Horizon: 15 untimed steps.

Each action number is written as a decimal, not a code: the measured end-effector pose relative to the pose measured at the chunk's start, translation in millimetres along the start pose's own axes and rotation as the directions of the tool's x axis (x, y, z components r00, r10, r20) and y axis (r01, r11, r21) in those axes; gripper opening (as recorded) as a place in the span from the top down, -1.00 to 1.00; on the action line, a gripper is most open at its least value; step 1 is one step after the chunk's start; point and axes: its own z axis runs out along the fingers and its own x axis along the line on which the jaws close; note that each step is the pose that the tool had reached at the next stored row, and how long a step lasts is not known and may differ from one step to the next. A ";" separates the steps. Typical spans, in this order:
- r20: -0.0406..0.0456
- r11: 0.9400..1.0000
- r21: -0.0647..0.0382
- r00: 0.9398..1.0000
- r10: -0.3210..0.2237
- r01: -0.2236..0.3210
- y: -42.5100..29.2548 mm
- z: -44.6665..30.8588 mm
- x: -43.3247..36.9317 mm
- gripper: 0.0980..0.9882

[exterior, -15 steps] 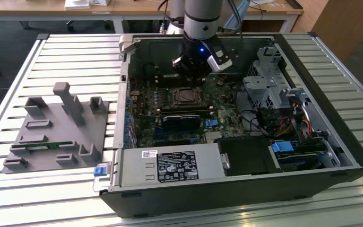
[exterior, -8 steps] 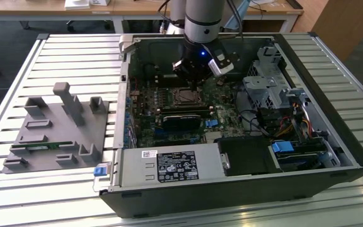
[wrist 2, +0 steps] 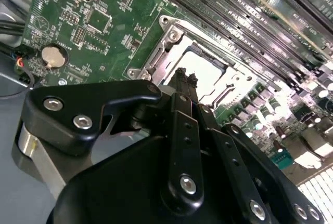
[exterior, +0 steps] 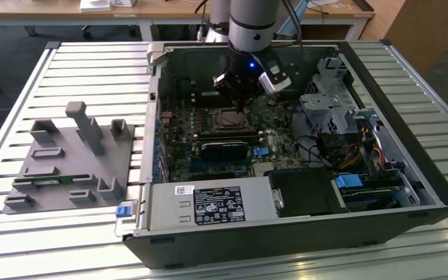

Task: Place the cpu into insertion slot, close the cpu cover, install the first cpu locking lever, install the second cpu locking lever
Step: 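Install the second cpu locking lever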

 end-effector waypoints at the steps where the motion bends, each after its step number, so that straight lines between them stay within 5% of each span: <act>1: 0.000 1.000 0.000 1.000 0.000 0.000 -1.6 -0.1 0.1 0.98; 7: -0.002 1.000 -0.001 1.000 0.000 0.000 -21.5 -1.0 0.7 0.98; 11: -0.023 1.000 -0.028 1.000 0.001 -0.002 -25.7 -1.1 0.9 0.98; 15: -0.026 0.999 -0.032 1.000 0.001 -0.002 -35.5 -1.5 1.2 0.98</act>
